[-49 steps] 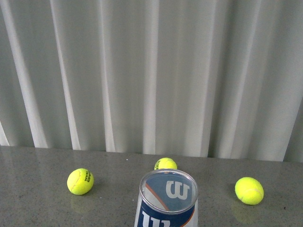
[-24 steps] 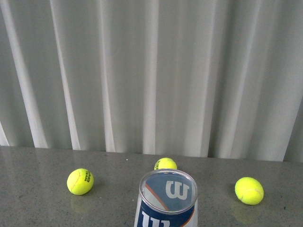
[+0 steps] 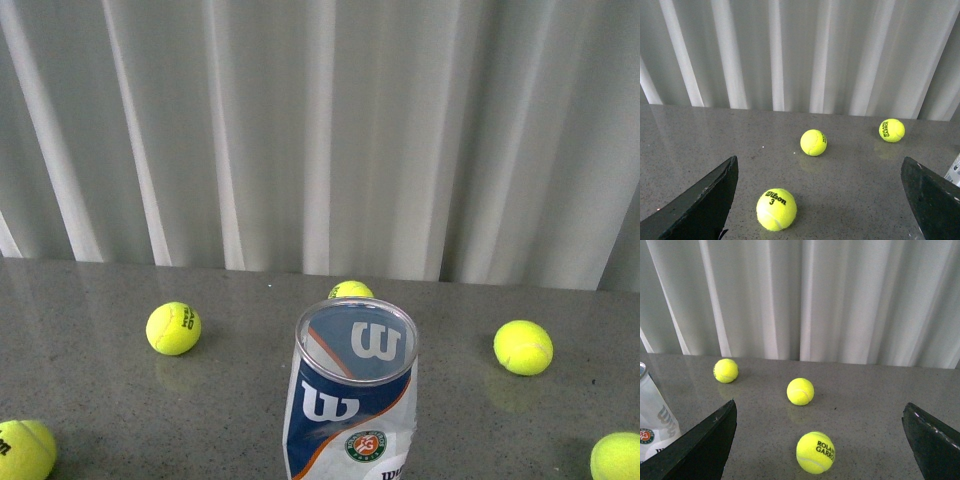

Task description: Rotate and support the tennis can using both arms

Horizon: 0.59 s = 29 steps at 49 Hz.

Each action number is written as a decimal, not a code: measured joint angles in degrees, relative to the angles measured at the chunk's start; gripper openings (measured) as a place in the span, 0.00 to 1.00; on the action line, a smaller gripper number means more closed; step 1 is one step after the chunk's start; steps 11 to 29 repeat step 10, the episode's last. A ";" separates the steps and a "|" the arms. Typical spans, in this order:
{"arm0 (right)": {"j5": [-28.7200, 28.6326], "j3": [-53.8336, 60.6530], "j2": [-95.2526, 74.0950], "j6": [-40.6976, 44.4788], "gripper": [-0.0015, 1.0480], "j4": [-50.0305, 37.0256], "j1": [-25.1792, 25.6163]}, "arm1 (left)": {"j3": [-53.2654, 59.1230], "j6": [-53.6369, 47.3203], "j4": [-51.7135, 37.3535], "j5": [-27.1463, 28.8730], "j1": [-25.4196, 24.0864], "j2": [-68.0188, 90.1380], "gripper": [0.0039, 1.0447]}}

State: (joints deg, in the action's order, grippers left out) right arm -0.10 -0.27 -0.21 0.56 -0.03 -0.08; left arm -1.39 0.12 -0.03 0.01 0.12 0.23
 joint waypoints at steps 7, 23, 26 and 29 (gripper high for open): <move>0.02 0.00 0.00 0.00 0.93 0.00 0.00 | 0.00 0.00 0.00 0.00 0.00 0.00 0.94; 0.00 0.00 0.00 0.02 0.93 0.00 0.00 | 0.00 0.00 0.00 0.00 0.00 0.00 0.94; 0.00 0.00 0.00 0.02 0.93 0.00 0.00 | 0.00 0.00 0.00 0.00 0.00 0.00 0.94; 0.00 0.00 0.00 0.02 0.93 0.00 0.00 | 0.00 0.00 0.00 0.00 0.00 0.00 0.94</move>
